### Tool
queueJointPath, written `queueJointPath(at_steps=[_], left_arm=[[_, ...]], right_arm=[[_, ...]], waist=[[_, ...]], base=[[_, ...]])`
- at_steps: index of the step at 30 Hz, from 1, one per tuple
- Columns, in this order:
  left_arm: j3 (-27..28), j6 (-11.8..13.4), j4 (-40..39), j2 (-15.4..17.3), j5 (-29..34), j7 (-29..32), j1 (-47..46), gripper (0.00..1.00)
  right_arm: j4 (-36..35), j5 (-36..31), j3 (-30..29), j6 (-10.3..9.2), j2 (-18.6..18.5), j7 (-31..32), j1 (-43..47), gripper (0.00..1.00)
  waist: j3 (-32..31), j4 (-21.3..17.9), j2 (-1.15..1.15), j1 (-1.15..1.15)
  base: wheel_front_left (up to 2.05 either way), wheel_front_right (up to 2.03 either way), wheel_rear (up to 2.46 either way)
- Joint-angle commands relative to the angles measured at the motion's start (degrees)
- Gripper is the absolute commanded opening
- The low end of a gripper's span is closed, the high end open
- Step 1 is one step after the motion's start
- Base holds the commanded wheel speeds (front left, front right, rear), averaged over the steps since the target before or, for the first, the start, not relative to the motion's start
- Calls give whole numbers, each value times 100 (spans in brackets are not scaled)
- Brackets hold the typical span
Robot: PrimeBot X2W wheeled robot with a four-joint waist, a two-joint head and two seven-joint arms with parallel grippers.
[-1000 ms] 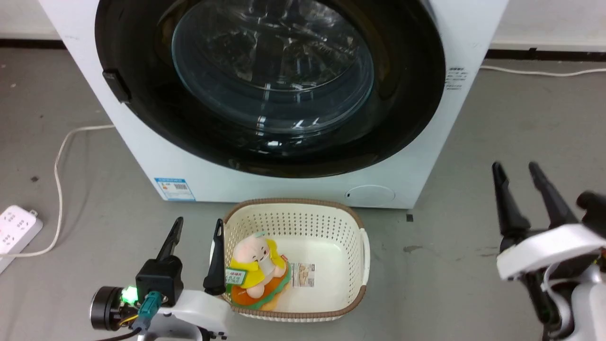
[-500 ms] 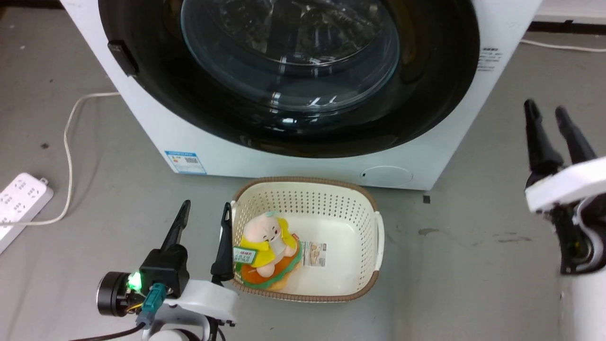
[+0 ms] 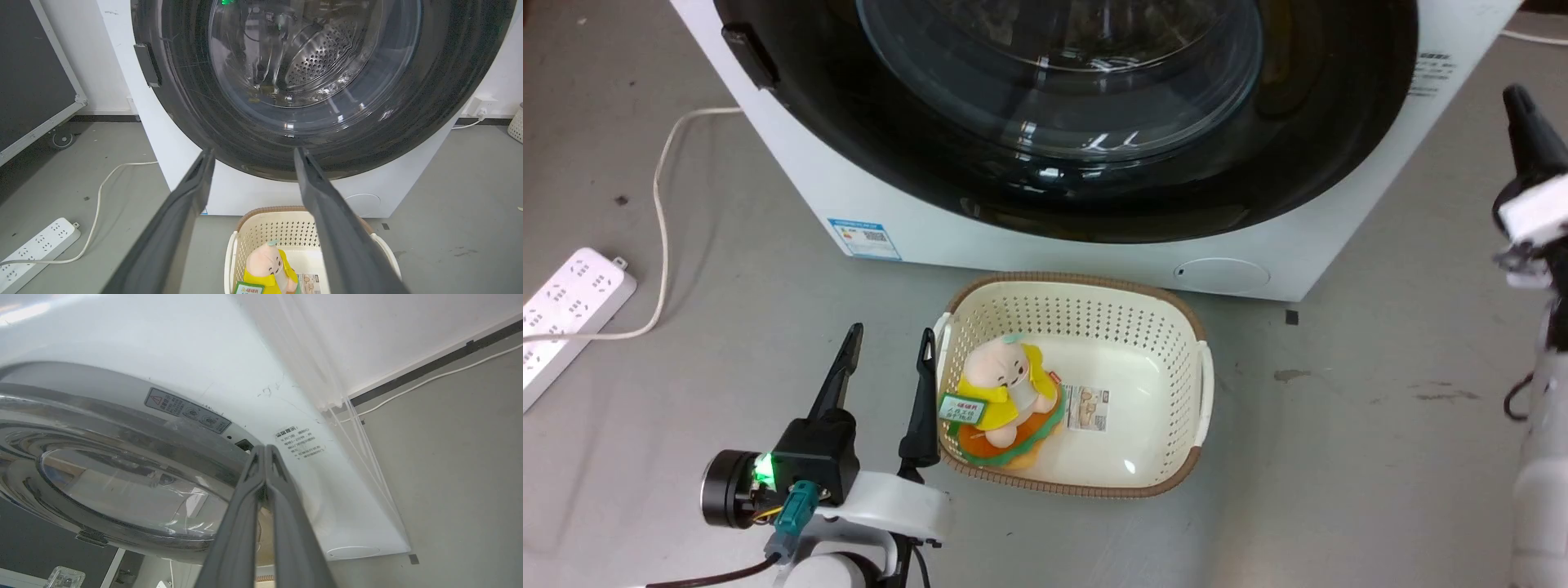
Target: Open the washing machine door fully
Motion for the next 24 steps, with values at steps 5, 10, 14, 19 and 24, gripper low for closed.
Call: queueJointPath(at_steps=[5, 10, 14, 19, 24], left_arm=[[-70, 69, -25, 4, -44, -101, -164, 100], [-138, 97, -29, 5, -76, -160, -219, 100], [-204, 125, -41, 5, -92, -208, -246, 100], [-278, 161, -64, 5, -113, -268, -279, 100], [-330, 183, -86, 5, -125, -328, -313, 100]], right_arm=[[501, 131, -319, -2, -55, 455, -686, 0], [984, 153, -634, -2, -102, 956, -1195, 0], [1361, 170, -916, -2, -153, 1362, -1557, 0], [1789, 178, -1302, -2, -220, 1799, -1995, 0], [2157, 180, -1656, -2, -241, 2241, -2396, 0]], waist=[[113, 99, 0, -1], [204, 179, 0, -1], [258, 250, 0, -1], [335, 331, 0, -1], [423, 402, 0, -1]], base=[[0, 0, 0], [0, 0, 0], [0, 0, 0], [0, 0, 0], [0, 0, 0]])
